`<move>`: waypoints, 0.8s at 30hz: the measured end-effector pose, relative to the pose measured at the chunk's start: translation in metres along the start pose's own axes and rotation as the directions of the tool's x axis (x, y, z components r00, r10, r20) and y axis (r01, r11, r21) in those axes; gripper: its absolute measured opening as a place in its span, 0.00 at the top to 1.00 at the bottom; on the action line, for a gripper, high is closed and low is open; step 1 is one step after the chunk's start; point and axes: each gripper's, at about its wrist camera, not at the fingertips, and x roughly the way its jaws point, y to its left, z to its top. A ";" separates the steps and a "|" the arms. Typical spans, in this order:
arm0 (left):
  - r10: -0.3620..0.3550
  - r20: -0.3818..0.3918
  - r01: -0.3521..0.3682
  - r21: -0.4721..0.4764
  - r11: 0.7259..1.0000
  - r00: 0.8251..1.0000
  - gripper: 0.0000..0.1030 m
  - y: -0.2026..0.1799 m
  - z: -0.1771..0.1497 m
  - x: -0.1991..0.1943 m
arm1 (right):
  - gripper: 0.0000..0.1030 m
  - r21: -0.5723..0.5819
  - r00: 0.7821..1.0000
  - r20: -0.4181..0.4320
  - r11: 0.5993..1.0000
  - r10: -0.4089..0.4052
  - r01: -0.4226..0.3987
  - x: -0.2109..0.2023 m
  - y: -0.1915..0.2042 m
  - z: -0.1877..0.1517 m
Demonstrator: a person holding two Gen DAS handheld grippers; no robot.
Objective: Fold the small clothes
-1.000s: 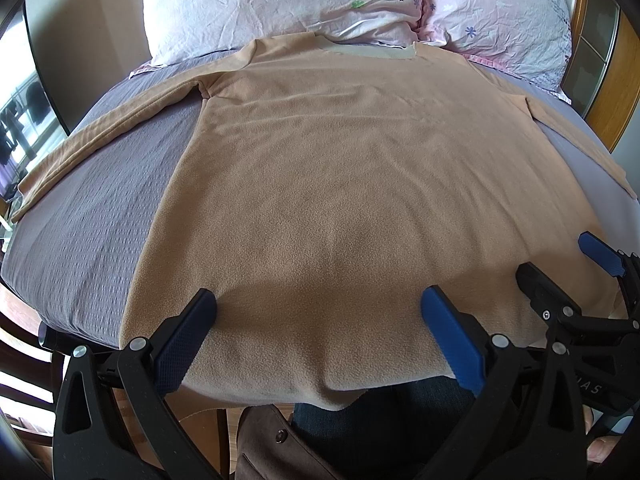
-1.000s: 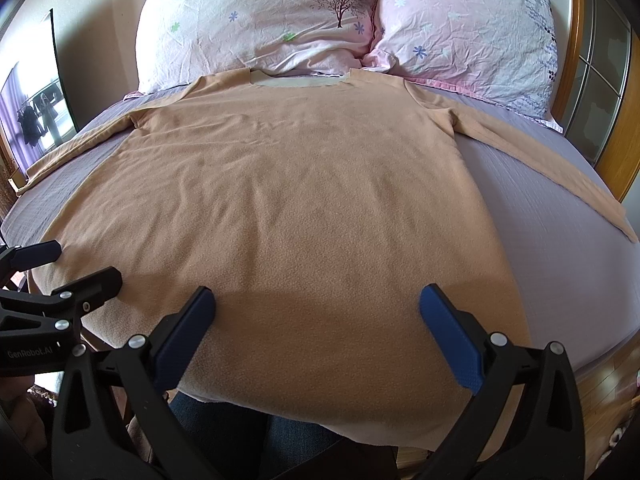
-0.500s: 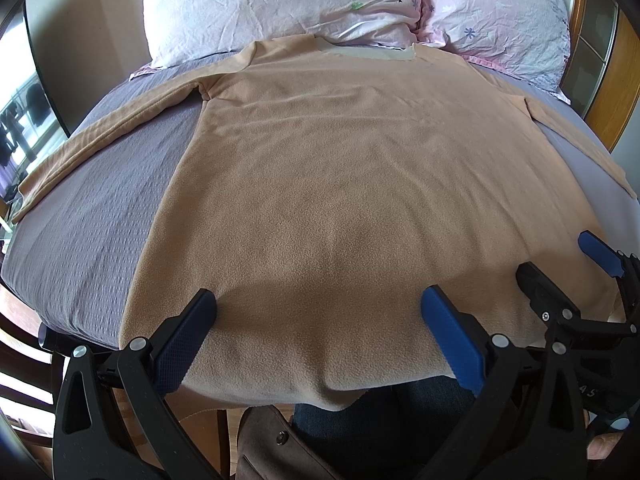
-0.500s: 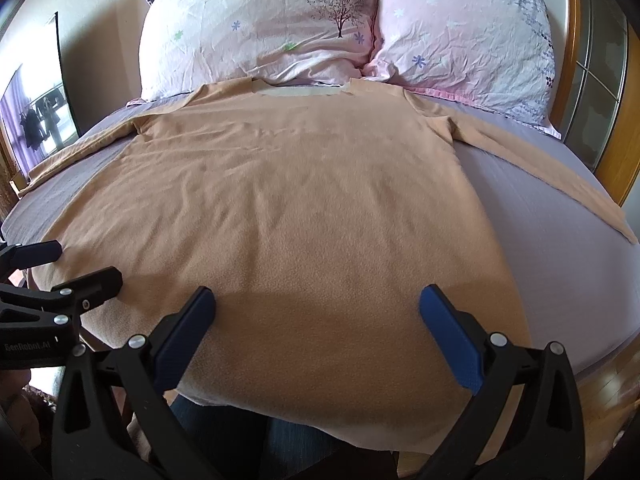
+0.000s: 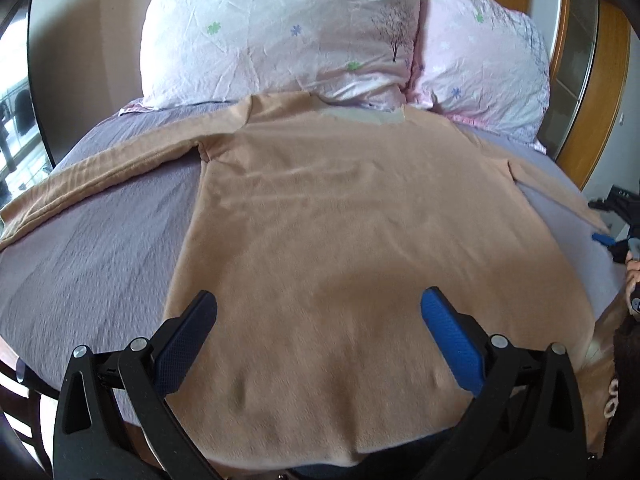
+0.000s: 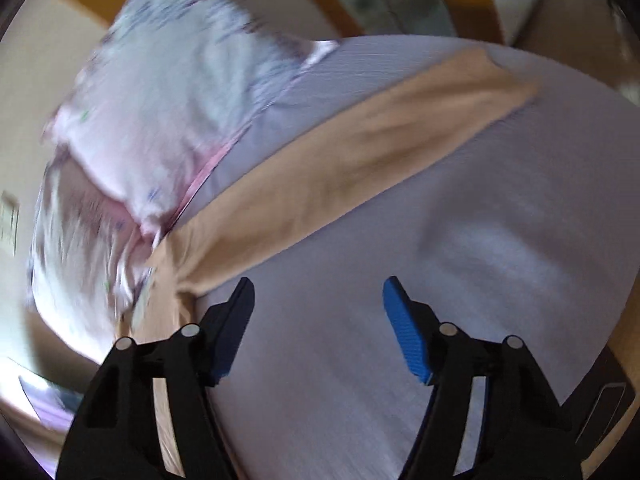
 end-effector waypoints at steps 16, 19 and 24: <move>-0.114 0.215 0.191 -0.386 0.903 0.970 0.01 0.152 0.040 0.002 | 0.96 -0.046 0.974 0.207 0.994 -0.089 0.100 0.003 0.036 0.064; -0.061 0.232 0.166 -0.465 0.870 0.971 0.01 0.185 0.041 -0.002 | 0.96 -0.353 0.970 0.225 0.935 0.092 -0.007 -0.010 0.142 0.021; 0.027 0.216 0.108 -0.587 0.802 0.976 0.01 0.233 0.037 -0.008 | 0.96 -0.702 0.955 -0.061 0.668 0.289 -0.246 0.018 0.298 -0.105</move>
